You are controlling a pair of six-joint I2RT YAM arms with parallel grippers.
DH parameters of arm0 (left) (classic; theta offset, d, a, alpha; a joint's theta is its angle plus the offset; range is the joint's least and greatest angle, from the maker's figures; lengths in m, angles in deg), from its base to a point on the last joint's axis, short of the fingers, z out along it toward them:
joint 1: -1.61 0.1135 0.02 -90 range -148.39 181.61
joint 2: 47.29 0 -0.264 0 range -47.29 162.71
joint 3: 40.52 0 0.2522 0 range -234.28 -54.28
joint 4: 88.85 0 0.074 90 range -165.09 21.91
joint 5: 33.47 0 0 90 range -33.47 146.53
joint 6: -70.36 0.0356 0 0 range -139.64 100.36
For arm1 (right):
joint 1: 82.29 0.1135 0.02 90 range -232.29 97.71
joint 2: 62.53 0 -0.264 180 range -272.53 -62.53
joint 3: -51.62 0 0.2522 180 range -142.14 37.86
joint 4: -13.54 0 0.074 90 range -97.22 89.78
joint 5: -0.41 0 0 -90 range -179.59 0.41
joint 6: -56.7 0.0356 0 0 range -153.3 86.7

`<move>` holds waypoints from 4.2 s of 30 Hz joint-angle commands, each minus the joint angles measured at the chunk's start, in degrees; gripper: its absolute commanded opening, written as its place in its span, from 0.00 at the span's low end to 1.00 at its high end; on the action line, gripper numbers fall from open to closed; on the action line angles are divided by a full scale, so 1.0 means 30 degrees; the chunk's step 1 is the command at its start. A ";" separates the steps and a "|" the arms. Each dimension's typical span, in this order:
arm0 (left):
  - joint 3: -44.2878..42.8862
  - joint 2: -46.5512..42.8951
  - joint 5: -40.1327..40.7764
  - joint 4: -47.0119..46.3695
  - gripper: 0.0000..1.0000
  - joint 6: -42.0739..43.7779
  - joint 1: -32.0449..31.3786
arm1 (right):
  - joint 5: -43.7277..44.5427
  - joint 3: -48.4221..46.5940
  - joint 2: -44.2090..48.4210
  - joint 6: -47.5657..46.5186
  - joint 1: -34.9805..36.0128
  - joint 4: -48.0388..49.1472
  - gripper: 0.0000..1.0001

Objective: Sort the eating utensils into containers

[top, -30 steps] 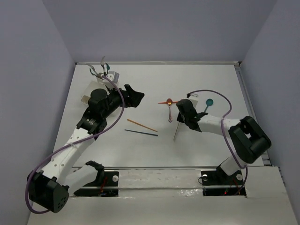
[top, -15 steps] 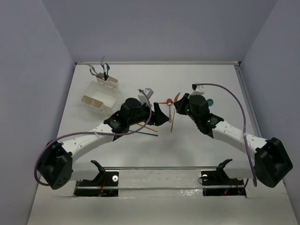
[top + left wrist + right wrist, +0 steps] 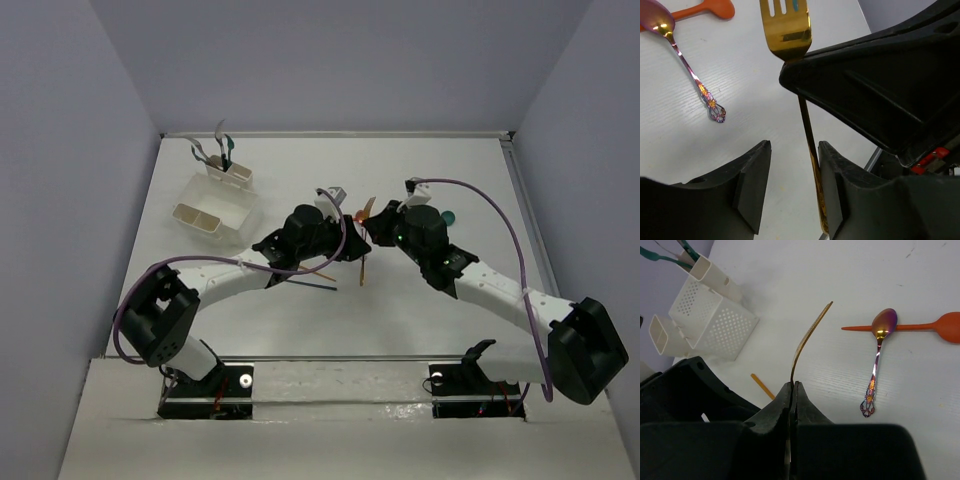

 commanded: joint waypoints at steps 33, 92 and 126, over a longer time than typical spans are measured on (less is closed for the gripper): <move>-0.2777 -0.0554 0.4729 -0.0630 0.00 0.0823 0.2944 | 0.0713 -0.0423 0.4995 -0.0285 0.0522 -0.2568 0.60; -0.6791 0.5450 1.2962 -0.8743 0.00 1.0637 1.3056 | -0.3239 0.2363 -0.0156 -0.1634 0.0522 0.4052 0.56; -0.8957 0.0559 1.1380 -0.5466 0.95 0.9318 1.0976 | -0.3181 0.0340 -0.1211 -0.2190 0.0522 -0.0076 0.55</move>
